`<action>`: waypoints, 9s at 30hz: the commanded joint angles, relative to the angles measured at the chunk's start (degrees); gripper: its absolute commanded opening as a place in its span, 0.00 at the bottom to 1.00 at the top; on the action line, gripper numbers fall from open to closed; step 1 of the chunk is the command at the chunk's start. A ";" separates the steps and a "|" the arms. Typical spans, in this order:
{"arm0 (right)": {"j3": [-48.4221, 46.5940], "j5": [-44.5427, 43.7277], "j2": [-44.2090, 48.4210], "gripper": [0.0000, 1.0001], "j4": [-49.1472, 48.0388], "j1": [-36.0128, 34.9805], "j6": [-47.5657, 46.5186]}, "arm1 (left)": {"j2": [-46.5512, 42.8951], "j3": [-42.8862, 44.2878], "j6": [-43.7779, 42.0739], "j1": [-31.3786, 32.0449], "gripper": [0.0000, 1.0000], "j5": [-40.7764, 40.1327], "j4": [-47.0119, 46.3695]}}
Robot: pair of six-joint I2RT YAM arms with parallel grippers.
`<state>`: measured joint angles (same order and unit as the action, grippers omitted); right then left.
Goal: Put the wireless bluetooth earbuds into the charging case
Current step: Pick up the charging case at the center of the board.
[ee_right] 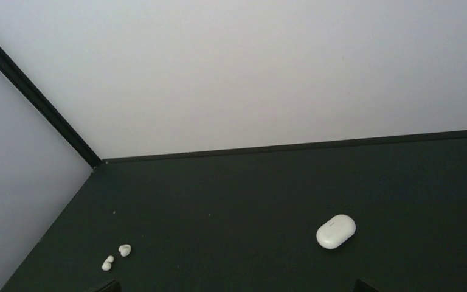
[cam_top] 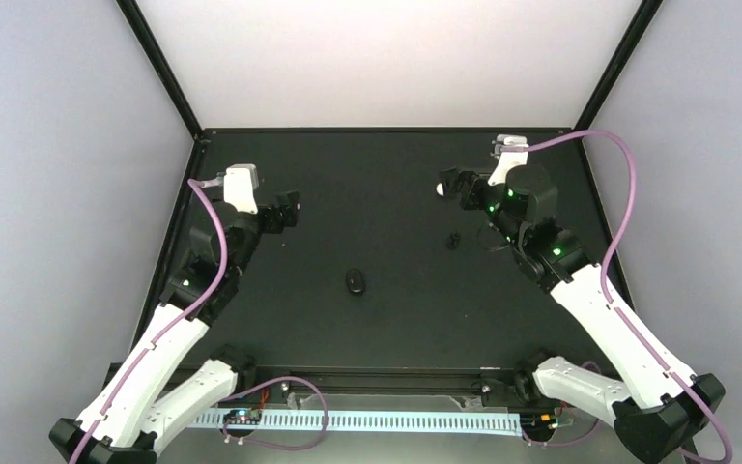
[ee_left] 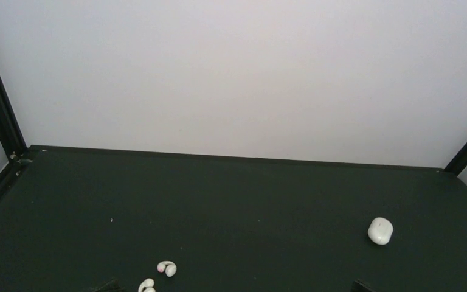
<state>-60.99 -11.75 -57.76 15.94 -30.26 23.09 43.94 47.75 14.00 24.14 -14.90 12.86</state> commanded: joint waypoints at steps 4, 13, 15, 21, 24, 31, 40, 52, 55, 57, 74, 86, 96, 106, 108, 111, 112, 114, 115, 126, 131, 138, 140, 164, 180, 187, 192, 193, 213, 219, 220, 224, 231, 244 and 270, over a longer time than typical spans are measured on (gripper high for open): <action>-4.21 4.04 -2.81 1.00 3.62 -0.41 0.14 | 0.49 0.23 2.06 0.46 0.99 1.69 0.34; -3.67 8.87 -3.77 1.00 3.24 -0.41 -1.35 | 2.12 0.20 3.79 0.47 0.99 1.86 2.71; -4.13 9.54 -4.75 1.00 4.44 -0.50 -1.08 | 3.83 0.98 4.84 0.47 0.99 2.19 5.10; -5.79 10.81 -10.27 0.99 8.36 -2.85 0.19 | 11.15 4.78 8.78 0.38 0.99 1.01 15.59; -4.05 11.05 -13.13 0.98 7.58 -5.39 1.48 | 12.48 4.31 10.73 0.36 0.99 2.98 17.67; -3.88 12.10 -24.29 0.90 6.99 -14.16 3.68 | 11.84 2.42 12.89 0.42 0.99 4.35 20.64; -5.25 11.94 -36.16 0.75 7.17 -20.66 4.24 | 6.74 1.55 11.07 0.38 0.99 4.34 20.97; -10.61 11.98 -46.63 0.66 9.11 -24.29 4.24 | 2.21 -0.83 8.39 0.27 0.99 0.29 19.91; -12.28 11.71 -48.29 0.66 10.06 -25.07 3.55 | 1.45 -1.75 7.91 0.29 0.99 -0.23 19.63; -13.39 11.67 -49.86 0.66 10.93 -25.36 3.22 | 1.16 -2.51 7.89 0.29 0.99 -0.24 19.30; -19.16 7.59 -57.06 0.59 15.57 -27.34 0.81 | 1.66 -2.85 7.70 0.29 0.99 0.48 19.13; -19.08 6.23 -58.40 0.51 16.12 -27.90 -2.32 | 2.20 -2.81 7.53 0.29 0.99 0.39 19.13; -15.64 5.12 -55.31 0.51 16.73 -28.18 -9.93 | 3.36 -2.67 7.36 0.29 0.99 1.92 18.41; -18.81 10.44 -57.56 0.53 16.91 -28.05 -10.76 | 3.37 -2.80 7.35 0.29 0.99 2.77 18.50; -18.98 10.66 -57.87 0.53 16.83 -27.91 -10.53 | 3.34 -2.85 7.36 0.27 0.99 2.81 18.51; -18.84 11.09 -58.16 0.51 16.71 -27.51 -10.14 | 3.43 -2.84 7.42 0.29 0.99 3.02 18.43; -18.74 11.22 -58.18 0.50 16.59 -27.36 -10.03 | 3.51 -2.83 7.44 0.29 0.99 3.11 18.34; -18.64 11.48 -58.28 0.48 16.42 -27.23 -9.82 | 3.64 -2.84 7.40 0.25 0.99 3.33 18.34; -18.59 11.56 -58.34 0.47 16.40 -27.14 -9.79 | 3.69 -2.83 7.36 0.24 0.99 3.38 18.40; -19.24 11.17 -59.81 0.50 16.66 -26.81 -9.35 | 3.87 -2.98 7.45 0.29 0.99 3.56 18.24; -19.41 11.10 -60.32 0.47 16.66 -26.87 -9.18 | 3.96 -2.94 7.45 0.28 0.99 3.64 18.24; -18.41 10.65 -59.09 0.39 16.23 -26.87 -8.98 | 4.09 -2.88 7.45 0.29 0.99 3.55 18.16; -17.62 10.66 -56.73 0.39 15.77 -26.87 -9.02 | 4.18 -2.98 7.38 0.29 0.99 3.41 18.16; 7.42 3.04 -4.81 0.34 13.01 -30.74 -21.38 | 4.45 -2.35 8.15 0.72 0.99 42.74 6.48; 9.13 1.96 5.23 0.35 15.25 -33.20 -29.55 | 14.16 5.96 7.90 13.09 0.99 49.87 7.84; 8.74 -0.70 4.66 0.35 15.28 -33.85 -29.82 | 18.90 7.39 11.29 15.83 0.98 48.33 5.66; 8.80 -0.69 4.23 0.35 14.90 -33.95 -29.78 | 21.73 9.09 11.88 17.77 0.96 48.38 4.96; 8.85 -0.64 4.23 0.35 14.78 -33.88 -29.83 | 22.08 9.43 11.92 18.06 0.96 48.35 4.90; 8.75 -0.02 4.28 0.35 13.98 -33.99 -29.80 | 27.34 11.14 14.20 18.84 0.62 50.79 1.76; 8.83 0.21 4.15 0.35 13.09 -33.99 -29.56 | 27.81 10.93 14.94 19.05 0.62 52.01 0.54; 8.91 0.21 4.14 0.35 12.79 -33.98 -29.55 | 27.86 10.84 15.08 19.14 0.62 52.01 0.38; 9.27 0.17 4.11 0.35 12.19 -33.95 -29.53 | 28.04 10.17 15.48 19.52 0.60 52.30 -0.37; 9.31 0.07 4.06 0.35 12.09 -33.98 -29.57 | 27.95 9.23 16.69 19.98 0.53 52.99 -2.04; 9.49 -1.20 4.28 0.35 11.74 -33.97 -29.56 | 27.86 8.21 17.00 20.18 0.46 53.21 -1.98; 9.51 -0.37 3.88 0.37 11.96 -33.96 -29.16 | 26.42 6.15 18.09 20.16 0.22 54.41 -5.14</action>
<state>-51.27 -11.94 -53.93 28.91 -63.90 -6.11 71.59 54.08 32.23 44.01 39.07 9.32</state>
